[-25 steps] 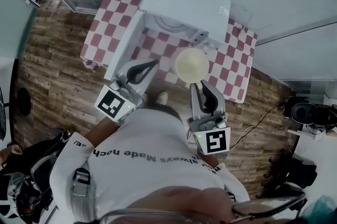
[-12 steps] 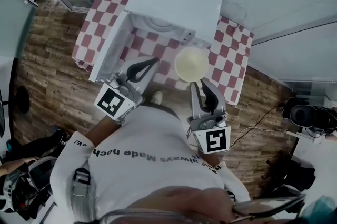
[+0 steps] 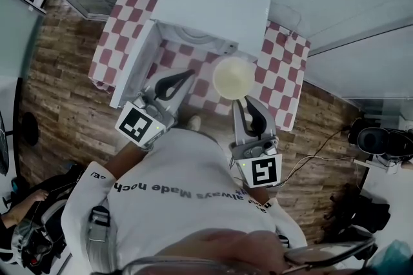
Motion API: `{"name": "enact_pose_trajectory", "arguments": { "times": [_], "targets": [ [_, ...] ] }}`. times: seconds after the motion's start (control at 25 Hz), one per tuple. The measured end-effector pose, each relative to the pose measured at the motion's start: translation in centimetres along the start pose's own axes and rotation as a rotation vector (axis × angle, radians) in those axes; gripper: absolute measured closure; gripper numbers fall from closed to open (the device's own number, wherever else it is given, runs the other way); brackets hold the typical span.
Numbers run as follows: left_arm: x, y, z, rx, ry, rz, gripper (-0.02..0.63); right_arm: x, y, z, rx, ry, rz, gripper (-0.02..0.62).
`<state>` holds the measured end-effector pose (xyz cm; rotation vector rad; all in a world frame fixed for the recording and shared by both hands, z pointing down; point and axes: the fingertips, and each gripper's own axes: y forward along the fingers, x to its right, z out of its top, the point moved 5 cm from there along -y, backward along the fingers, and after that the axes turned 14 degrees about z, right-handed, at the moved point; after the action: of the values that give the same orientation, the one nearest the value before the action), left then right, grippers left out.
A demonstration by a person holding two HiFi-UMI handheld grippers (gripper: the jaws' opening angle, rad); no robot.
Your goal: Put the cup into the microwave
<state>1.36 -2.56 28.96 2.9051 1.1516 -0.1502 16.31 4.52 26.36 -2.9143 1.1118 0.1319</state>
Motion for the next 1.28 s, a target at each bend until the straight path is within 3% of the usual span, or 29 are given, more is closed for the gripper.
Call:
{"name": "enact_pose_trajectory", "arguments": {
  "times": [0.44,1.28],
  "targets": [
    [-4.7,0.9,0.1,-0.019,0.016,-0.031,0.603,0.3,4.5,-0.2,-0.014,0.005,-0.03,0.554],
    [-9.2,1.5,-8.5,-0.125,-0.014,0.006,0.603,-0.6,8.2,-10.2,-0.121,0.047,-0.067,0.554]
  ]
}}
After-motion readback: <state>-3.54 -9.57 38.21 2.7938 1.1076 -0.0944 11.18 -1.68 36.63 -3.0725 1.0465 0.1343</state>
